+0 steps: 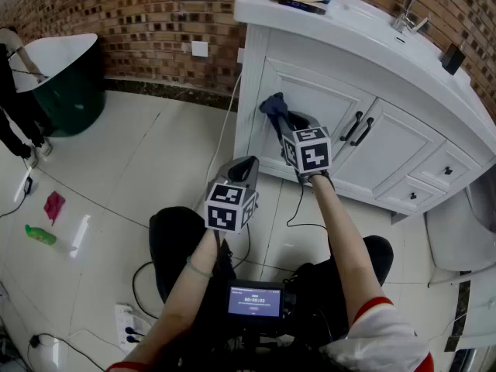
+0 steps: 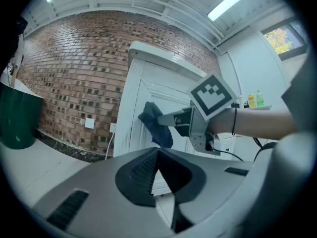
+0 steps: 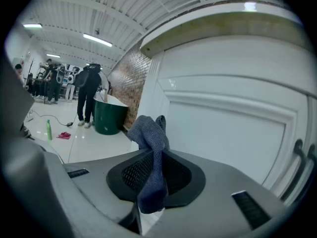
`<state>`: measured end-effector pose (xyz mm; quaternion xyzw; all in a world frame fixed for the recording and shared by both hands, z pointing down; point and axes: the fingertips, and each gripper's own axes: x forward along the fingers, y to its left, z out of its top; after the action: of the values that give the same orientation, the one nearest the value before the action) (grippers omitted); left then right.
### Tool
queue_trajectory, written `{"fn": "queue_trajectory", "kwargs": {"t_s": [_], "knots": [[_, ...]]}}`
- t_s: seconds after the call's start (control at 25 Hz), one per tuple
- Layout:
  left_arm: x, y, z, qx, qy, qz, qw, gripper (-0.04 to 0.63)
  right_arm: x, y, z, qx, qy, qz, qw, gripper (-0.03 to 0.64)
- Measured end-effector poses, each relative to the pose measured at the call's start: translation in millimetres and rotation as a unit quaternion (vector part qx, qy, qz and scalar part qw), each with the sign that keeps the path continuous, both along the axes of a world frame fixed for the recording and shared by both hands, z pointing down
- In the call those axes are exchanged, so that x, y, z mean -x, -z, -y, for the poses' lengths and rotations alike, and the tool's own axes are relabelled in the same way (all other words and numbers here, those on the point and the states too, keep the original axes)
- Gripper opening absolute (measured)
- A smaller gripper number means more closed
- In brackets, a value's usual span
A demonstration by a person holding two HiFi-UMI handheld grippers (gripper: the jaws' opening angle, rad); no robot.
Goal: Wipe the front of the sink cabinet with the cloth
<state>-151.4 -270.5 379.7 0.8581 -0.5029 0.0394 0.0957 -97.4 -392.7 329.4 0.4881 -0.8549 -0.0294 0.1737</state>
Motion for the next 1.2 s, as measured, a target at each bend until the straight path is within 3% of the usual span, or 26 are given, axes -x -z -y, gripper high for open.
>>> {"fn": "queue_trajectory", "kwargs": {"t_s": [0.4,0.88,1.04,1.2], "knots": [[8.3,-13.7,-3.2,0.012,0.0,0.004,0.9999,0.02,1.3,-121.7,7.6,0.112,-0.026,-0.025,0.993,0.063],[17.8,-22.6,-2.7,0.003,0.001,0.054,0.9985,0.02,-1.8,-241.7,8.5,0.207,-0.038,-0.072,0.975,0.063],[21.7,-27.7,1.7,0.012,0.011,0.048,0.9987,0.02,-5.6,-237.2,4.3,0.205,-0.03,-0.067,0.976,0.063],[11.0,-21.5,-1.0,0.01,-0.008,0.056,0.9983,0.02,-7.1,-179.6,-2.9,0.165,-0.004,-0.032,0.986,0.063]]}}
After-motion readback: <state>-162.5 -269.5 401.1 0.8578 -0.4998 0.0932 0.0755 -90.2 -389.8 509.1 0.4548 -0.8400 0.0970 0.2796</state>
